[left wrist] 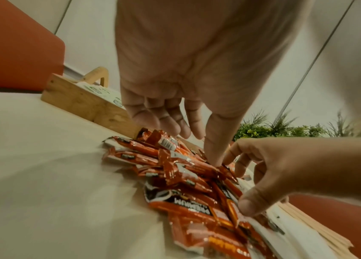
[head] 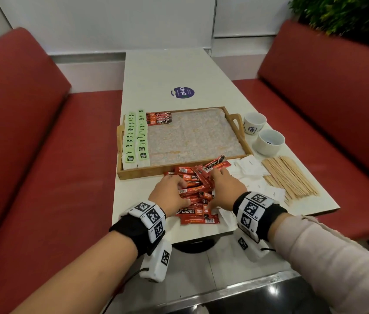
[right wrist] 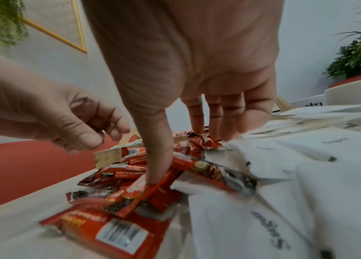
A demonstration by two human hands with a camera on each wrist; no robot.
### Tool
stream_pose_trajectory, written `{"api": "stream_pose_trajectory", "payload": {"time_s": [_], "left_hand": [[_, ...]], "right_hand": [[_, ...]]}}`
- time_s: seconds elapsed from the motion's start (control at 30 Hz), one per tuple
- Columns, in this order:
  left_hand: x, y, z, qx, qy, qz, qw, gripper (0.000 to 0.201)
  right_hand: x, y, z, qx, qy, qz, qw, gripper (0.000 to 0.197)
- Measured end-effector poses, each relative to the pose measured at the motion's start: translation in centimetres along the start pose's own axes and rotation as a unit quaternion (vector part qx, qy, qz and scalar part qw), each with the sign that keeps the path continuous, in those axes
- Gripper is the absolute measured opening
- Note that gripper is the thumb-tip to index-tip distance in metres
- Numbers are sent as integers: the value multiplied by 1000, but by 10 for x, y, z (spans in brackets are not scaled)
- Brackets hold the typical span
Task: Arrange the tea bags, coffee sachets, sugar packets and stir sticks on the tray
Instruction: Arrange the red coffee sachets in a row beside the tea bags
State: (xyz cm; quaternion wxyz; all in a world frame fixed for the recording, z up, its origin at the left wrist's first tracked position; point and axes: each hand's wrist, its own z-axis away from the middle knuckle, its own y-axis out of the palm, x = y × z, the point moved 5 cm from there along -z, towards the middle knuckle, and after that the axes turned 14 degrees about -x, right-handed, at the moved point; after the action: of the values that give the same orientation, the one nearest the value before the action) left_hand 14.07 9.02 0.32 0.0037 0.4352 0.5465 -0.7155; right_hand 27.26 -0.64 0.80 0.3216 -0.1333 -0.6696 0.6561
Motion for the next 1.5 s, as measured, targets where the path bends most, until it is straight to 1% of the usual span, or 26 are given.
{"api": "stream_pose_trajectory", "payload": {"time_s": [0.17,0.3,0.4,0.53,0.73,0.93,1.03,1.17,1.3,1.43,1.5], "left_hand": [[0,3,6,2,10,-38,999,45],[-1,5,10,10,12,-39,999,45],[-2,6,13,9,16,-31,999,44],[-5,6,16,6,22,-39,999,43],[-11,7,16,-3,23,-34,999,40],[-12,8,15,-2,14,-5,1000,35],[-13,7,14,-5,6,13,1000,29],[-16,5,10,-18,3,29,999,23],[-21,3,1,-28,-10,58,998,20],[-26,5,-11,-19,-26,73,997,19],[-27,8,-18,-11,-40,110,993,27]], "right_hand": [[-2,-2,3,-18,10,-31,999,60],[-3,-6,9,-38,2,-45,998,35],[-4,-8,13,-54,-4,-43,998,25],[-6,-4,13,-62,1,-53,997,32],[-12,-1,3,-97,25,-34,994,24],[-14,-10,-2,-95,48,-33,994,23],[-15,-20,-5,-91,57,-60,992,19],[-17,-31,-11,-90,78,-122,985,10],[-12,-41,-16,-95,80,-161,979,11],[-3,-48,-21,-97,66,-179,977,10],[1,-50,-22,-95,61,-205,972,12]]}}
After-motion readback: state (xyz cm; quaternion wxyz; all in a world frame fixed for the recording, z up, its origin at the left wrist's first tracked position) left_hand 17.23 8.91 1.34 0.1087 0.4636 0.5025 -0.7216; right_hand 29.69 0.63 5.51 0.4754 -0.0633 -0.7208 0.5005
